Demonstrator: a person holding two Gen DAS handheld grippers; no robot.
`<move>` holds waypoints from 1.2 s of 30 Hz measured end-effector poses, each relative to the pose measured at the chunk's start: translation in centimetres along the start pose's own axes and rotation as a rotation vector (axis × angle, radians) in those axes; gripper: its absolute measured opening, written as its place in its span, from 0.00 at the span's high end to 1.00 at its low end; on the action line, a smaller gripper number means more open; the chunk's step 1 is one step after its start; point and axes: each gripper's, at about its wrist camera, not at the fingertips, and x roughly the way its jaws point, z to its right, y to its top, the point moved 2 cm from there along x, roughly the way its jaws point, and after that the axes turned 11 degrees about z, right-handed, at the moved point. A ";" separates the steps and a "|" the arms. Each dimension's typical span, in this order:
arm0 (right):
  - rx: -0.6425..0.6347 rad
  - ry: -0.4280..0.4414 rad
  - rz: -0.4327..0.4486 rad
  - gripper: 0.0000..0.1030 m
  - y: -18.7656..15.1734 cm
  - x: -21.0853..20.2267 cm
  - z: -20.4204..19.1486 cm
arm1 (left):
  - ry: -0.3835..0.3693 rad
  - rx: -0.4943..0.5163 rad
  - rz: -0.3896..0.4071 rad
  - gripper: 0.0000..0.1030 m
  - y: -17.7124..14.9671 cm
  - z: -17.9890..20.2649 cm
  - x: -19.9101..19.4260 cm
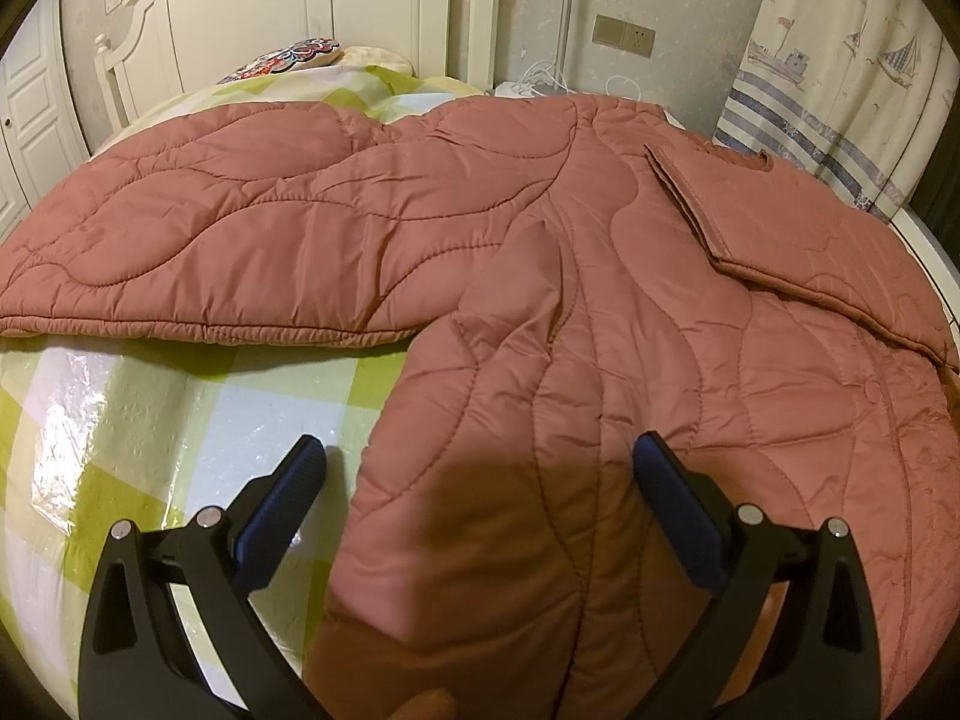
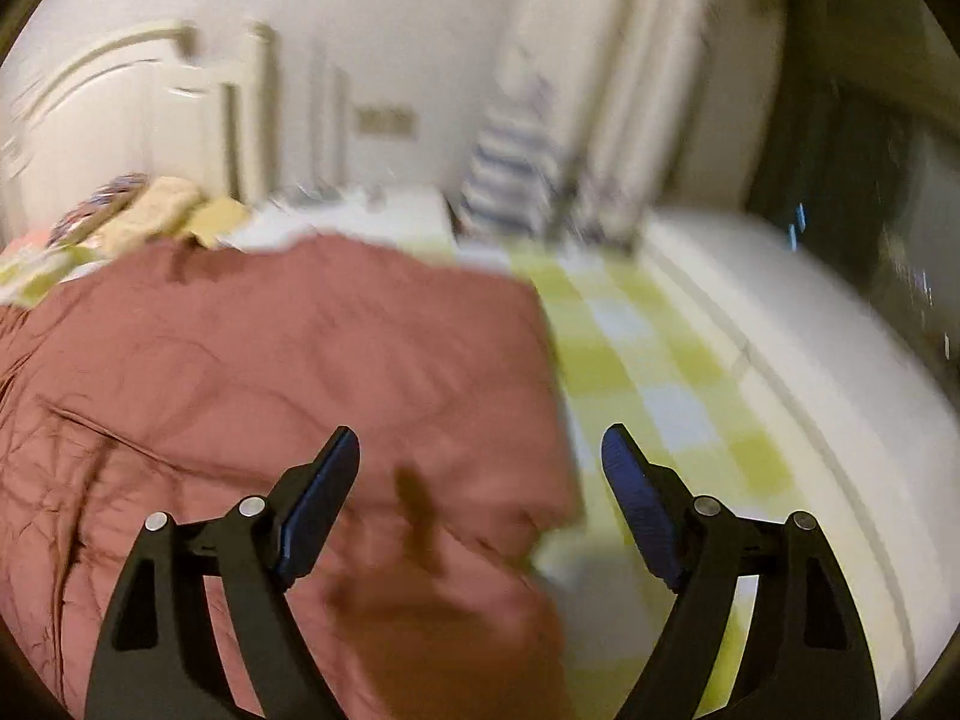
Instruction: Fold large clothes
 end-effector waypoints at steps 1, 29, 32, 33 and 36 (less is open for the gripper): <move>-0.026 0.011 0.007 0.19 0.3 0.1 -0.8 | 0.000 0.000 0.000 0.02 0.0 0.0 0.0; 0.011 0.061 -0.203 0.11 -1.9 5.6 -1.4 | -0.145 -1.096 0.356 0.55 1.3 -29.2 -4.7; 0.043 0.068 -0.190 0.11 -1.9 5.5 -0.8 | -0.049 -1.050 0.352 0.91 3.7 -26.9 -5.0; 0.067 0.068 -0.182 0.11 -1.8 5.4 -0.4 | -0.071 -0.992 0.413 0.92 5.4 -24.9 -6.0; 0.146 0.074 -0.162 0.11 -1.8 5.2 0.9 | -0.157 -0.779 0.516 0.91 10.0 -17.0 -8.6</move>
